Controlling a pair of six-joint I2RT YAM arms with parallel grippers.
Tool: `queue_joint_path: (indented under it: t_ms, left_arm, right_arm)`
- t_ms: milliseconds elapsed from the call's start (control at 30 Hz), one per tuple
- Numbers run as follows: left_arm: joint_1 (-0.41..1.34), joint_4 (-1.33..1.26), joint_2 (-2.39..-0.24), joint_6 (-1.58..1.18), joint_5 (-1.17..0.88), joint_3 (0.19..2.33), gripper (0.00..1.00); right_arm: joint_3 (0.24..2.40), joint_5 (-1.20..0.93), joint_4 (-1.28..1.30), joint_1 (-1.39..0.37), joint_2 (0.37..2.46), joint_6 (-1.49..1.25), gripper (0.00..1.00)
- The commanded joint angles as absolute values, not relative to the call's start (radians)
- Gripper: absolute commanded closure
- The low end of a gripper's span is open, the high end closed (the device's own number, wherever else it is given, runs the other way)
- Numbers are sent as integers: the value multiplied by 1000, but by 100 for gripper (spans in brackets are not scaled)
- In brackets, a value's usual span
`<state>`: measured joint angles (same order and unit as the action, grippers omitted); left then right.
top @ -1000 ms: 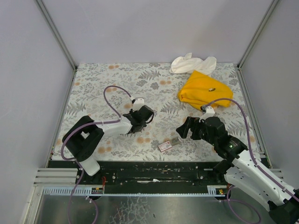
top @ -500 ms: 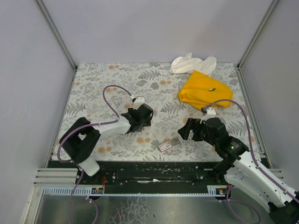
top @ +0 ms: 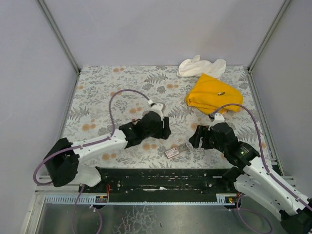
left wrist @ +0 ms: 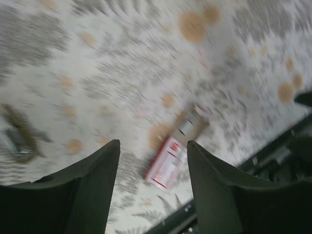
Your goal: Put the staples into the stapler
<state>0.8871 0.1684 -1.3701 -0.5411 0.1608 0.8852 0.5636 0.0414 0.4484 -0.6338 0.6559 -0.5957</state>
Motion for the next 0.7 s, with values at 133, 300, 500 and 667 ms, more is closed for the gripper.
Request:
queue_joint_path:
  t_ms: [133, 300, 500, 667]
  left_arm:
    - [1083, 48, -1568, -462, 68, 985, 57]
    - [1098, 61, -1676, -437, 85, 1058, 64]
    - [1099, 77, -1758, -435, 91, 1106, 69]
    - [1103, 103, -1805, -443, 116, 1133, 74]
  right_arm:
    - [552, 3, 411, -630, 655, -609, 28]
    - [539, 7, 420, -630, 636, -612, 30]
    - [510, 14, 410, -630, 612, -629, 33]
    - [497, 24, 402, -630, 601, -646, 35]
